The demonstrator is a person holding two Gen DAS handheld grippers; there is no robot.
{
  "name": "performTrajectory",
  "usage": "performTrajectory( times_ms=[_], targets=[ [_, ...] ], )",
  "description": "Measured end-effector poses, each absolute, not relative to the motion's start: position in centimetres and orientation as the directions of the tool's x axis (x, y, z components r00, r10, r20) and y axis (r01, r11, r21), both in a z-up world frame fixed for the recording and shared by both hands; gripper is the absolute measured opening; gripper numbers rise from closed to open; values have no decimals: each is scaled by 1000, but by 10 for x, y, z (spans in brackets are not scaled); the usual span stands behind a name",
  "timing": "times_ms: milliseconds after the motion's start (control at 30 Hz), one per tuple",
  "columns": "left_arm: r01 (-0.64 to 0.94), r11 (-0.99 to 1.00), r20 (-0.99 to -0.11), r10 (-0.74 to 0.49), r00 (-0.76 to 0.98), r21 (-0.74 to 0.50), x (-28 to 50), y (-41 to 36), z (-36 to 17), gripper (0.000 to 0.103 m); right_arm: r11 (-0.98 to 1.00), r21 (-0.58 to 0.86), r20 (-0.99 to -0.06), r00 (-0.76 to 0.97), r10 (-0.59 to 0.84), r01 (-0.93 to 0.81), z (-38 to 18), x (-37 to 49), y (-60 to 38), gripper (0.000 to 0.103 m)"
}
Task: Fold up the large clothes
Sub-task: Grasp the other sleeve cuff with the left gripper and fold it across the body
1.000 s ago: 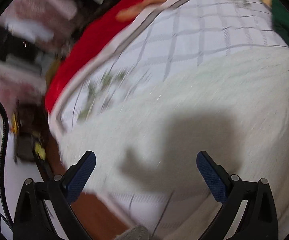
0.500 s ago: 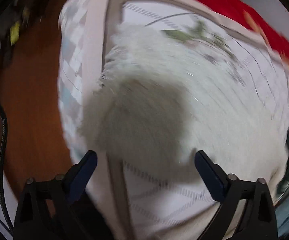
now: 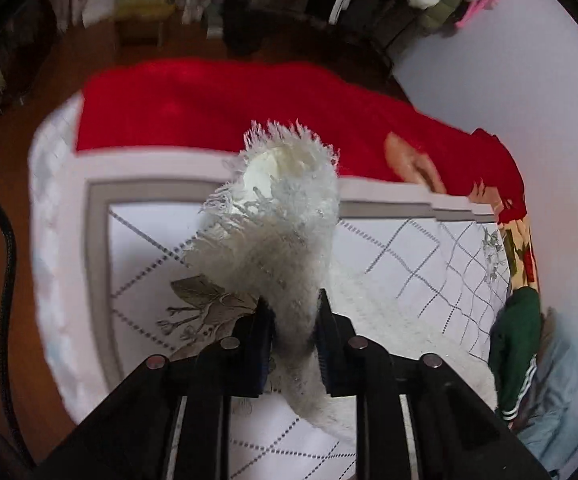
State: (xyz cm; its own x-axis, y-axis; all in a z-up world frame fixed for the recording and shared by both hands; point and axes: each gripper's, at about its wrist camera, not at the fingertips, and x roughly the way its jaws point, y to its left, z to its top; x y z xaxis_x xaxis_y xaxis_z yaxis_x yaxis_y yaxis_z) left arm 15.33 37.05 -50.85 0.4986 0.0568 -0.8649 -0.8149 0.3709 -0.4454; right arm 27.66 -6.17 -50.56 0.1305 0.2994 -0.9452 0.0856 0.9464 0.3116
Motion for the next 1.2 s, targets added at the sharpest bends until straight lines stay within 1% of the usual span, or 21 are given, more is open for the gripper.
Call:
performTrajectory(
  times_ms=[33, 100, 133, 167, 233, 300, 333, 367, 400, 433, 500, 600, 733, 867, 900, 967, 1067, 1200],
  targets=[
    [-806, 347, -856, 16, 516, -480, 152, 376, -522, 20, 947, 311, -946, 127, 299, 84, -507, 278, -59, 41],
    [-783, 308, -832, -55, 553, -541, 151, 377, -540, 29, 946, 312, -946, 117, 302, 83, -510, 281, -54, 41],
    [-771, 278, -815, -91, 572, -573, 150, 375, -552, 38, 946, 315, -946, 112, 305, 82, -513, 283, -51, 41],
    [-769, 255, -808, -105, 580, -586, 151, 368, -558, 44, 945, 316, -946, 107, 307, 81, -515, 284, -50, 41],
    [-762, 222, -791, -104, 602, -609, 155, 362, -568, 44, 943, 321, -945, 95, 313, 84, -520, 287, -46, 41],
    [-774, 248, -808, -79, 584, -583, 165, 357, -564, 44, 946, 311, -949, 85, 304, 88, -524, 289, -44, 41],
    [-782, 275, -821, -50, 569, -559, 170, 356, -560, 42, 947, 308, -950, 84, 301, 90, -525, 290, -44, 41],
    [-792, 301, -834, -20, 551, -531, 174, 356, -555, 35, 947, 306, -951, 84, 299, 94, -526, 291, -44, 41],
    [-804, 328, -847, 22, 532, -496, 178, 356, -549, 25, 949, 299, -953, 84, 291, 100, -527, 292, -44, 41],
    [-807, 365, -852, 64, 520, -465, 182, 357, -541, 6, 951, 293, -955, 86, 285, 103, -527, 293, -44, 41],
    [-806, 418, -854, 120, 507, -420, 193, 360, -525, 6, 957, 269, -961, 101, 258, 113, -523, 297, -44, 41],
    [-773, 490, -826, 171, 538, -402, 212, 367, -496, 6, 973, 198, -973, 141, 180, 118, -514, 306, -44, 41],
    [-710, 603, -790, 205, 578, -364, 238, 362, -464, 5, 988, 23, -988, 157, -1, 155, -510, 322, -45, 41],
    [-630, 719, -763, 221, 607, -293, 274, 338, -440, 5, 985, -88, -990, 101, -103, 148, -532, 341, -45, 41],
    [-608, 742, -757, 217, 616, -283, 280, 330, -434, 5, 984, -93, -992, 70, -105, 150, -542, 346, -47, 41],
    [-571, 784, -755, 217, 619, -243, 292, 312, -425, 5, 982, -66, -995, 65, -79, 179, -546, 351, -53, 41],
    [-497, 843, -747, 192, 636, -207, 305, 277, -409, 5, 978, -29, -992, 111, -53, 209, -529, 353, -68, 41],
    [-348, 918, -738, 100, 667, -190, 324, 202, -391, 5, 959, 54, -990, 142, 14, 280, -511, 346, -106, 41]
  ],
)
